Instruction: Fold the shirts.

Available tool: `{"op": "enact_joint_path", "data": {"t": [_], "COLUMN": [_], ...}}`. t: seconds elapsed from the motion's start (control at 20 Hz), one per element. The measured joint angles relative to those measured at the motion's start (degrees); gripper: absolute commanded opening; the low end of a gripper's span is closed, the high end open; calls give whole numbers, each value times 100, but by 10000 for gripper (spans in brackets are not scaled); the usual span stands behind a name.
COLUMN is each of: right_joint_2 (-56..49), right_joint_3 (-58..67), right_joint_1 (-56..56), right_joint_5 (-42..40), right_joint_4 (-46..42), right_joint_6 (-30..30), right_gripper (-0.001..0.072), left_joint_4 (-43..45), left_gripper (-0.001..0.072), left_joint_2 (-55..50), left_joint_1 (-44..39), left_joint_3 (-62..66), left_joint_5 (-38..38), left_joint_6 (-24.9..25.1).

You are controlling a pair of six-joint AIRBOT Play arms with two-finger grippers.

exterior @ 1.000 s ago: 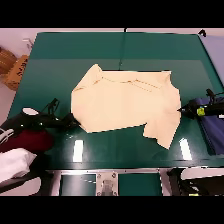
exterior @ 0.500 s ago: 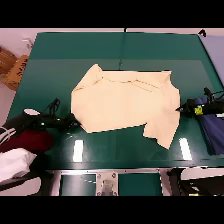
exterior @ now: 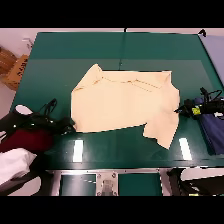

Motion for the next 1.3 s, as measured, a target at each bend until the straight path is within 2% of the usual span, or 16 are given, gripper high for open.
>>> {"op": "enact_joint_path", "data": {"t": [0.15,0.45,0.55,0.7,0.9,0.95,1.0,1.3], "right_joint_2": [0,0,0,0,0,0,0,22], "right_joint_3": [0,0,0,0,0,0,0,15], "right_joint_1": [11,15,15,15,15,15,15,15], "right_joint_5": [90,120,111,66,35,35,35,186], "right_joint_4": [7,9,9,11,11,13,13,339], "right_joint_6": [2,2,0,0,0,0,0,-109], "right_gripper": [24,24,24,24,23,23,23,23], "left_joint_4": [208,87,-293,-817,-990,-999,-955,-1099], "left_gripper": [484,482,358,355,345,105,19,17], "left_joint_2": [81,-232,-494,-826,-979,-994,-1010,-1016], "left_joint_1": [7,26,22,20,15,15,11,11], "left_joint_3": [9,17,31,17,9,9,9,116], "left_joint_5": [-59,704,780,619,308,258,249,173], "left_joint_6": [-116,-151,175,798,1202,1250,1292,1499]}}
